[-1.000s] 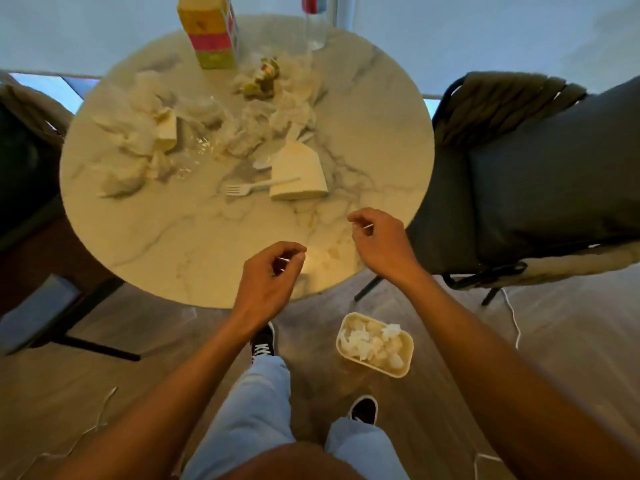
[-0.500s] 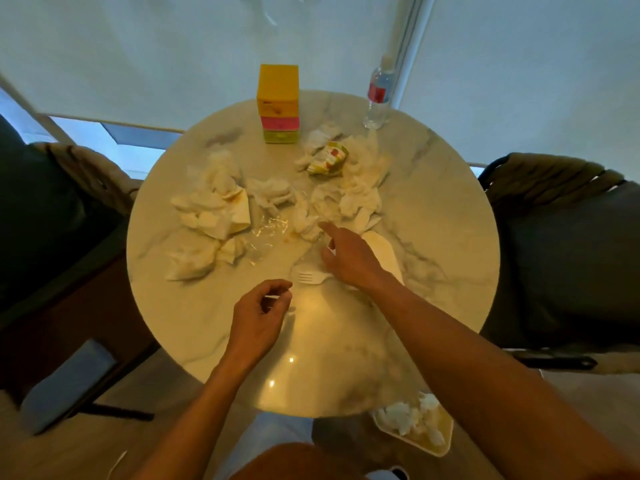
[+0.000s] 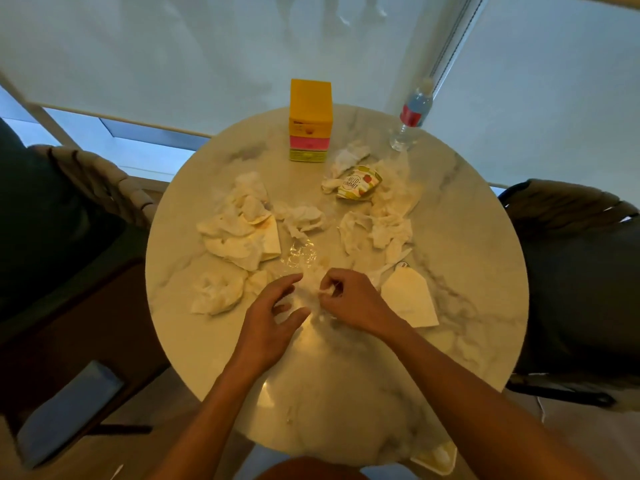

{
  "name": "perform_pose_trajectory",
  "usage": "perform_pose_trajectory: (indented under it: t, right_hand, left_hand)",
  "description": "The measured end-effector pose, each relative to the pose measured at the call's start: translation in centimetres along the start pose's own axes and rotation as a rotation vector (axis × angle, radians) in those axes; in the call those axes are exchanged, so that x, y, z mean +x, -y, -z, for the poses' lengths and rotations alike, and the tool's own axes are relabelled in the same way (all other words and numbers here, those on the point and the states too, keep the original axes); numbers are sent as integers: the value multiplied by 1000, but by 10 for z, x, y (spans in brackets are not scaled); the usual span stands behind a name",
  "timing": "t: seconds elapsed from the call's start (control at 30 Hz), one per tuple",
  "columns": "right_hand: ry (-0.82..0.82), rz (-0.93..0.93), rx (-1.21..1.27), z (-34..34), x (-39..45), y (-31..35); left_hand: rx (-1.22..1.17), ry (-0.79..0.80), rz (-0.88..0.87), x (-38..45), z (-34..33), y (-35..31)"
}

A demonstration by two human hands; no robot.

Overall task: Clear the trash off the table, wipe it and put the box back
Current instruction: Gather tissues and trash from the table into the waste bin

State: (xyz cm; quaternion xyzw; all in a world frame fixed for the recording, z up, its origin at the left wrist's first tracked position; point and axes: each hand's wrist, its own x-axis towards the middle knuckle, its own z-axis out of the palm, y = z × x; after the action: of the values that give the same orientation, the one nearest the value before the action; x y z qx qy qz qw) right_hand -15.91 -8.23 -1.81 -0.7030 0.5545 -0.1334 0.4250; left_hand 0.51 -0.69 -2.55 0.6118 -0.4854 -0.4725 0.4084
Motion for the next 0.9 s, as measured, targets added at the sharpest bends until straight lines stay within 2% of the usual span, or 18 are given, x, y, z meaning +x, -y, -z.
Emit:
perform_pose_trajectory:
  t: [0.13,0.23,0.3,0.4,0.43,0.57,0.67,0.8,0.9]
  right_hand:
    - [249,-15,146,10,-14,19]
    - [354,-67,328,21,-2,23]
    - [205,-105,319,26,19,17]
    - [-181,-191,32,31,60,-3]
    - [-247,-212,-53,33,72,-11]
    - [-191,-292,-251,37,101,-31]
    - [-180,-253,-267,38,109,-37]
    - [-266,-219,-155,46,105,-34]
    - [-335,-204,80,57,82,-26]
  left_hand:
    - [-31,75,12,10,0,-3]
    - [-88,8,62,16,-1,-5]
    - [-133,-72,100,21,-2,-7]
    - [-172,-129,117,26,0,-10]
    - [-165,-136,110,27,1,-11]
    - [-137,-155,95,27,2,-11]
    - [-138,-163,90,26,2,-13]
    - [-113,-185,93,21,1,-19]
    - [-119,-164,99,17,-8,-23]
